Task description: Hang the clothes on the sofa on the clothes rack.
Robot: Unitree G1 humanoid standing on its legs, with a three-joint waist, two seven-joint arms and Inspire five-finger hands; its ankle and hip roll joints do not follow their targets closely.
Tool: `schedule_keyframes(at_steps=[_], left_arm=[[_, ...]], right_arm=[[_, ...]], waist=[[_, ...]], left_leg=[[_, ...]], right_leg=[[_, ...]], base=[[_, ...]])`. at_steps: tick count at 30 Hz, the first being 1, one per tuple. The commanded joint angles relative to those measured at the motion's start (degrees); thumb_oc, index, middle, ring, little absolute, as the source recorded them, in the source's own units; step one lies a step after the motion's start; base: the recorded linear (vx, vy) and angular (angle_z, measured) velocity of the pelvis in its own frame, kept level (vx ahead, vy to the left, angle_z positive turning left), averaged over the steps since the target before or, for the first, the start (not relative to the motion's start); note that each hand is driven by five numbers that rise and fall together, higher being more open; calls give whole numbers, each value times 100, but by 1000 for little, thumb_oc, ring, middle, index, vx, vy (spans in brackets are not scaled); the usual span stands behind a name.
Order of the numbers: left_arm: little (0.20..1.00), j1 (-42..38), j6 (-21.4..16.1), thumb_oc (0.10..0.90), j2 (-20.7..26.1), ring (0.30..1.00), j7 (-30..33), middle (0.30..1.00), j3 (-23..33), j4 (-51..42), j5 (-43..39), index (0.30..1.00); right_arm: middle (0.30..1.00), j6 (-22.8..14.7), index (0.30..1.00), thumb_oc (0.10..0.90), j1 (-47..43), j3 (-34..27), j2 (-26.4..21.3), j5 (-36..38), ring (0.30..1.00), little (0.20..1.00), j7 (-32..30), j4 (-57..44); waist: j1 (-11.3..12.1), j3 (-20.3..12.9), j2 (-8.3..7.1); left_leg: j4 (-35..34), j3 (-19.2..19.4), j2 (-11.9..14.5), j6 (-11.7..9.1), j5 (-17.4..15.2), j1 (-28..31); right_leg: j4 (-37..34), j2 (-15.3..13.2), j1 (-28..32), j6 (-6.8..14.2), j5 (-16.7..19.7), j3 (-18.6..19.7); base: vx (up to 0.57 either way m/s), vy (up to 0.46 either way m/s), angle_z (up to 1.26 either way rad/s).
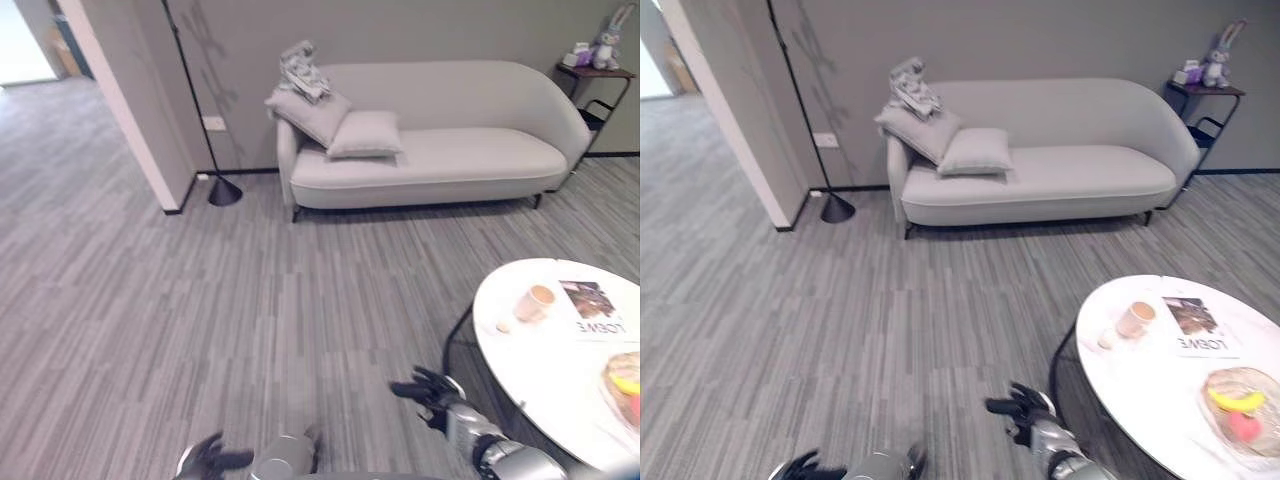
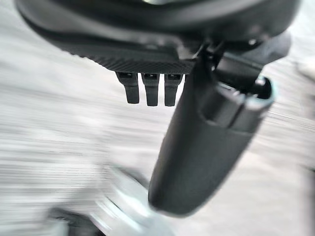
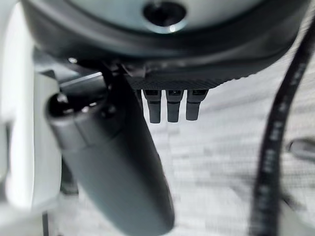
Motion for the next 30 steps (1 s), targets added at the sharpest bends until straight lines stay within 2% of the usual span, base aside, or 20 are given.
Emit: schedule_keyframes(at_steps=[1, 3, 4, 5, 6, 7, 8, 9, 10, 11, 13, 14, 16, 18, 19, 21, 23, 26, 28, 30], left_arm=[[900, 33, 0, 800, -192, 900, -11, 900, 124, 247, -226, 900], [900, 321, 58, 800, -76, 900, -31, 900, 432, 509, -255, 900], [900, 450, 82, 800, -15, 900, -30, 900, 606, 625, -273, 900], [900, 453, 83, 800, -15, 900, -30, 900, 605, 625, -273, 900], [900, 548, 103, 800, 23, 900, 8, 900, 785, 711, -346, 900], [900, 549, 103, 800, 21, 900, 8, 900, 784, 710, -346, 900], [900, 496, 101, 800, 48, 900, 77, 900, 707, 600, -318, 900], [900, 496, 101, 800, 48, 900, 77, 900, 707, 600, -318, 900], [900, 407, 59, 800, 97, 900, 156, 900, 418, 419, 39, 900], [900, 327, 56, 800, 149, 900, 176, 900, 265, 321, 184, 900], [900, 195, 58, 800, 276, 900, 237, 900, 86, 103, 470, 900], [900, 40, 17, 800, 318, 900, 297, 900, -65, -56, 661, 900], [900, -137, -43, 800, 393, 900, 402, 900, -235, -264, 888, 900], [900, -287, -75, 800, 420, 900, 508, 900, -314, -444, 1069, 900], [900, -289, -75, 800, 420, 900, 509, 900, -313, -444, 1070, 900], [900, -364, -113, 800, 351, 900, 525, 900, -306, -404, 1165, 900], [900, -407, -113, 800, 190, 900, 511, 900, -266, -257, 1108, 900], [900, -323, -102, 800, 65, 900, 477, 900, -265, -94, 1186, 900], [900, -79, -27, 800, -34, 900, 425, 900, -196, 195, 1333, 900], [900, 71, -41, 800, -46, 900, 455, 900, -85, 152, 1187, 900]], right_arm=[[900, -138, 900, 800, 315, -140, -71, -66, 900, 900, -260, -287], [900, -159, 900, 800, 401, -106, 59, -32, 900, 900, -216, -543], [900, -146, 900, 800, 596, -95, 139, -88, 900, 900, -179, -736], [900, -144, 900, 800, 600, -94, 139, -89, 900, 900, -181, -740], [900, -127, 900, 800, 848, -138, 221, -162, 900, 900, -129, -740], [900, -127, 900, 800, 849, -138, 219, -162, 900, 900, -129, -740], [900, -137, 900, 800, 935, -163, 245, -116, 900, 900, -133, -856], [900, -137, 900, 800, 935, -163, 245, -116, 900, 900, -133, -856], [900, -196, 900, 800, 1061, -142, 273, -54, 900, 900, -164, -1121], [900, -209, 900, 800, 1117, -173, 264, -37, 900, 900, -202, -1216], [900, -205, 900, 800, 1262, -136, 292, -93, 900, 900, -264, -1498], [900, -207, 900, 800, 1385, -46, 259, -254, 900, 900, -298, -1907], [900, -236, 900, 800, 1472, -18, 147, -394, 900, 900, -339, -2349], [900, -273, 900, 800, 1459, -75, 24, -474, 900, 900, -492, -2752], [900, -270, 900, 800, 1459, -76, 24, -475, 900, 900, -493, -2755], [900, -295, 900, 800, 1517, -227, -28, -447, 900, 900, -577, -3046], [900, -300, 900, 800, 1591, -415, -112, -455, 900, 900, -638, -3376], [900, -320, 900, 800, 1673, -509, -192, -533, 900, 900, -653, -3674], [900, -287, 900, 800, 1812, -513, -449, -1180, 900, 900, -670, -3989], [900, -208, 900, 800, 1818, -486, -690, -1669, 900, 900, -729, -4229]], waist=[[212, 149, -368], [332, -4, -489], [370, -125, -687], [376, -143, -682], [433, -308, -941], [441, -323, -929], [386, -337, -896], [388, -340, -895], [197, -307, -671], [77, -310, -552], [-173, -245, -379], [-445, -150, -264], [-687, -25, -292], [-1007, 93, -430], [-1016, 93, -430], [-1268, 163, -485], [-1452, 164, -316], [-1634, 117, -276], [-1702, -107, -282], [-1680, -242, -103]], left_leg=[[-380, 77, -837, 578, 1348, -55], [-279, -171, -780, 712, 1559, 263], [-121, -214, -822, 807, 1637, 447], [-111, -211, -810, 806, 1636, 426], [-146, -258, -942, 927, 1463, 823], [-147, -255, -924, 926, 1469, 809], [-178, -337, -948, 1057, 1322, 1183], [-178, -336, -945, 1057, 1322, 1180], [-248, -453, -933, 1232, 1072, 1724], [-283, -518, -887, 1292, 963, 1922], [-348, -643, -735, 1372, 721, 2352], [-381, -811, -595, 1330, 524, 2698], [-381, -917, -544, 1235, 226, 3057], [-381, -1204, -507, 1054, -310, 3581], [-381, -1212, -508, 1054, -299, 3574], [-381, -1489, -426, 951, -546, 3867], [-381, -1664, -134, 856, -823, 4184], [-381, -1839, 77, 802, -961, 4402], [-381, -1944, 546, 650, -705, 4573], [-152, -1862, 1074, 450, -162, 4507]], right_leg=[[-951, -352, 1320, 661, -101, 944], [-937, -444, 1694, 727, -258, 1040], [-639, -699, 1759, 864, -327, 1059], [-641, -689, 1740, 864, -317, 1068], [117, -1038, 1564, 1190, 215, 951], [108, -1024, 1548, 1190, 233, 962], [1435, -1301, 1108, 1424, 1167, 818], [1434, -1299, 1104, 1424, 1169, 820], [2834, -1726, 661, 1517, 2044, 358], [3214, -1935, 538, 1452, 2070, 97], [3890, -2141, -27, 1221, 1422, -188], [3542, -1750, -508, 1080, 946, -285], [2583, -1477, -813, 1110, 819, -354], [317, -1157, -1153, 1266, 1181, -268], [261, -1154, -1131, 1267, 1220, -281], [-707, -1041, -1555, 1499, 1681, 239], [-951, -1025, -2131, 1668, 1910, 612], [-950, -1137, -2260, 1733, 2205, 761], [-731, -1223, -2041, 1633, 2437, 528], [-494, -986, -1901, 1532, 2212, 378]], base=[[551, 217, -67], [571, 224, -38], [342, 162, -51], [706, 358, -47], [361, 198, -42], [629, 406, 5], [259, 213, 7], [586, 518, 20], [474, 436, 34], [607, 536, 65], [450, 214, 47], [474, 28, 8], [444, -85, 61], [555, -186, 64], [522, -138, 21], [450, -49, 35], [617, -50, 54], [564, -97, 84], [746, -197, 86], [576, -208, 36]])
